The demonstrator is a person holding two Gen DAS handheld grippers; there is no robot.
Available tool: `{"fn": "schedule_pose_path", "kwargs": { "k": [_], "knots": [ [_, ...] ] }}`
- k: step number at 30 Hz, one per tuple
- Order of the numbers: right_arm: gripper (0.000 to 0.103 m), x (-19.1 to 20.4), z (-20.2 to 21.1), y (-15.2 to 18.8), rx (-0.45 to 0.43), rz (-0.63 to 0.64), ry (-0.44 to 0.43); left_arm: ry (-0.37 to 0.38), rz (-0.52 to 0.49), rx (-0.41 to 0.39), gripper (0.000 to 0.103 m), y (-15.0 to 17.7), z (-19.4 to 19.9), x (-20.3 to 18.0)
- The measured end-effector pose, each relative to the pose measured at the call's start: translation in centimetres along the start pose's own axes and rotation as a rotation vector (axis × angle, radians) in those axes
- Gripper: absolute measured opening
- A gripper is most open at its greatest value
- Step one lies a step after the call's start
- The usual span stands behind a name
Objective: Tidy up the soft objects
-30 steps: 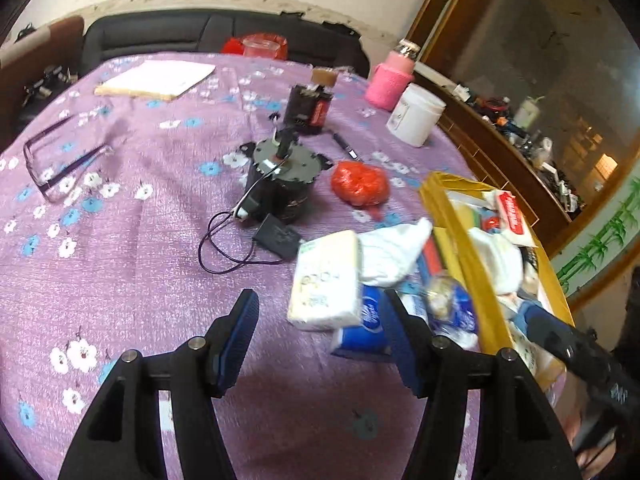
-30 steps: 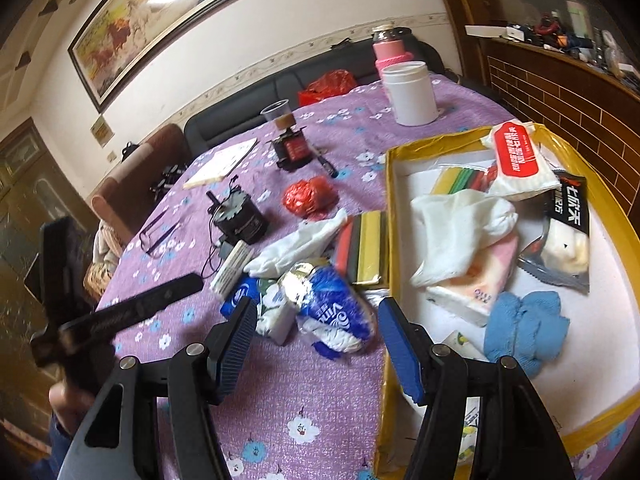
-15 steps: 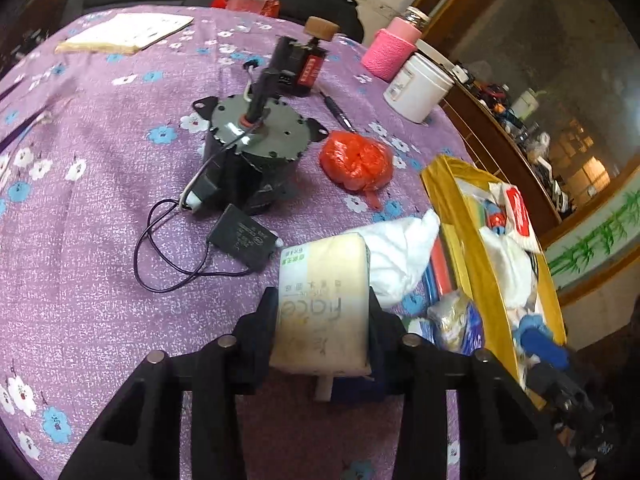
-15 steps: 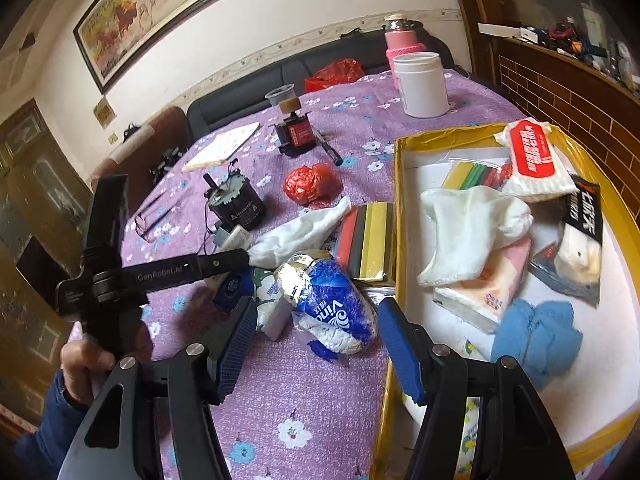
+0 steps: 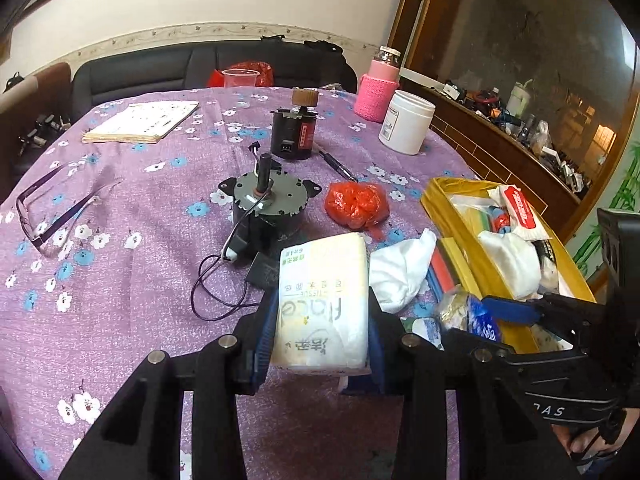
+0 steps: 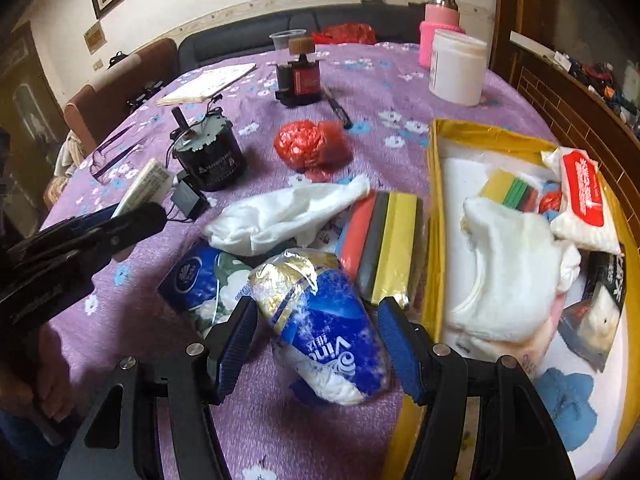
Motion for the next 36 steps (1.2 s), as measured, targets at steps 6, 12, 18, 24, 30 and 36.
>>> {"fn": "schedule_pose_path", "kwargs": {
  "k": [6,12,18,24,30,36],
  "knots": [
    [0.052,0.7,1.5,0.6,-0.051,-0.048,-0.023,-0.043,-0.021,-0.018,0.038,0.1,0.3,0.1],
    [0.052,1.5,3.8,1.4,-0.19,-0.135,-0.008,-0.118,-0.053,-0.043,0.038,0.2,0.4,0.2],
    [0.052,0.6,2.6,1.3,-0.186,-0.206,-0.002,-0.165,-0.084,-0.061,0.038,0.2,0.4,0.0],
    [0.052,0.1,2.7,1.2,-0.207,-0.221,0.024,-0.177,-0.102,-0.055,0.038,0.5,0.1,-0.3],
    [0.052,0.7,2.8,1.0,-0.227,-0.197,0.051,-0.202,-0.114,-0.059,0.038,0.5,0.0,-0.3],
    [0.052,0.6,2.6,0.9,-0.225,-0.201,0.047,-0.215,-0.13,-0.064,0.038,0.5,-0.1,-0.5]
  ]
}}
Point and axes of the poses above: each gripper's, at about its wrist camera, not at the fingertips, and z roughly against the way its jaws point, x to its left, y to its underside, the point moved 5 cm from there along -z, roughly the way its jaws point, and after that the axes turned 10 degrees about y, right-handed, at the moved point
